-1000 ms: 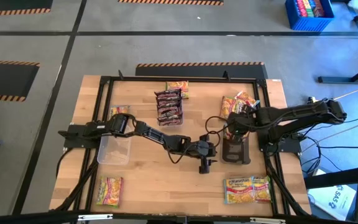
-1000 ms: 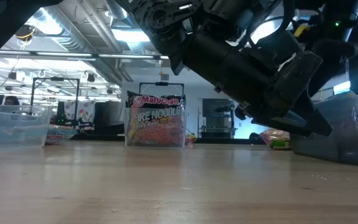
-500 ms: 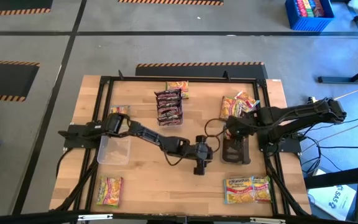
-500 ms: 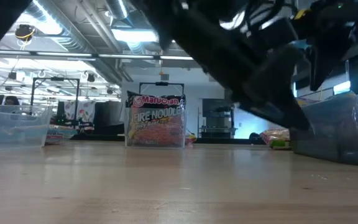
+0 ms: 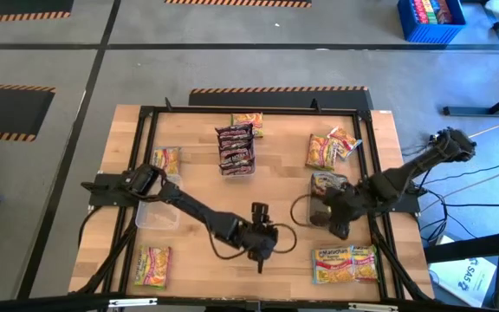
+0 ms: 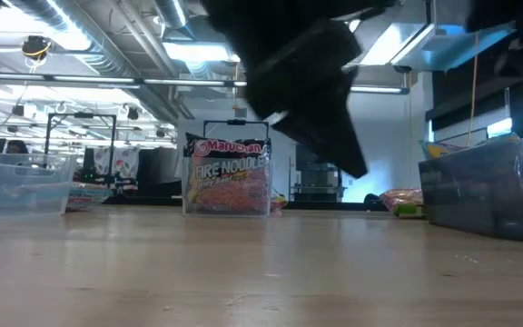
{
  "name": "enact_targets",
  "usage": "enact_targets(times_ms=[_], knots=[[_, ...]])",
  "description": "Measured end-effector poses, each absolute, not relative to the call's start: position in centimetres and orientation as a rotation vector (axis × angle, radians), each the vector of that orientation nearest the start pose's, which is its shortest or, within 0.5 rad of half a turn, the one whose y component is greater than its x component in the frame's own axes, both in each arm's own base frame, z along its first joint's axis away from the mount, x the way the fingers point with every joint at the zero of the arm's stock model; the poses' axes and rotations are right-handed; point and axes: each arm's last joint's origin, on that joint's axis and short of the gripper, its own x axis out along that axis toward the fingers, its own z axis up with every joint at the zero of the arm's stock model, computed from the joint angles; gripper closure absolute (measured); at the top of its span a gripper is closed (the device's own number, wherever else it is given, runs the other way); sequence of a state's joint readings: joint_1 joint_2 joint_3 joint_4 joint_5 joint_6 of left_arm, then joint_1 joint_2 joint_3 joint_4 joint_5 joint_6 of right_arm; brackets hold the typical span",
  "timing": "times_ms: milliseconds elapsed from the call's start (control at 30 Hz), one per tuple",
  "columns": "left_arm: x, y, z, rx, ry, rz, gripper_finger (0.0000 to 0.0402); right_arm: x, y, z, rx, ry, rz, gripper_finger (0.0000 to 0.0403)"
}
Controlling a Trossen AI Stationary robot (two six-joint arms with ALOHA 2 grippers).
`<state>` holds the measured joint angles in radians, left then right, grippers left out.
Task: Sort Maruchan noodles
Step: Put the blue noodle pack into the black bin
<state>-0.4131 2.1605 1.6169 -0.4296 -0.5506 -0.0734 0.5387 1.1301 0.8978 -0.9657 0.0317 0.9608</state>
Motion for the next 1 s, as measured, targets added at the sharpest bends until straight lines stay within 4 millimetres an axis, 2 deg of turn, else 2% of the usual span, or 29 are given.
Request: enact_targets(times_ms=[133, 267, 400, 533, 667, 867, 1000], knots=[[41.6, -18.1, 17.0, 0.444, 0.873, 0.233, 0.0206, 15.3, 12.1, 25.4, 0.585, 1.288, -0.142, 0.0221], [40.1, -18.7, 18.0, 0.457, 0.912, 0.242, 0.0206, 13.6, 14.2, 25.5, 0.694, 1.319, -0.161, 0.0221], [38.8, -18.9, 17.9, 0.448, 0.919, 0.258, 0.0206, 12.2, 16.2, 25.4, 0.787, 1.278, -0.195, 0.0221], [37.4, -18.6, 17.6, 0.402, 0.912, 0.292, 0.0206, 11.6, 18.1, 24.9, 0.804, 1.201, -0.202, 0.0217], [36.3, -18.4, 16.6, 0.356, 0.903, 0.305, 0.0206, 11.3, 19.6, 23.8, 0.824, 1.222, -0.234, 0.0179], [36.0, -18.9, 16.7, 0.329, 0.873, 0.293, 0.0206, 10.9, 21.5, 21.9, 0.823, 1.394, -0.264, 0.0101], [36.0, -19.1, 16.8, 0.326, 0.865, 0.29, 0.0206, 11.4, 22.6, 20.9, 0.829, 1.398, -0.252, 0.0083]])
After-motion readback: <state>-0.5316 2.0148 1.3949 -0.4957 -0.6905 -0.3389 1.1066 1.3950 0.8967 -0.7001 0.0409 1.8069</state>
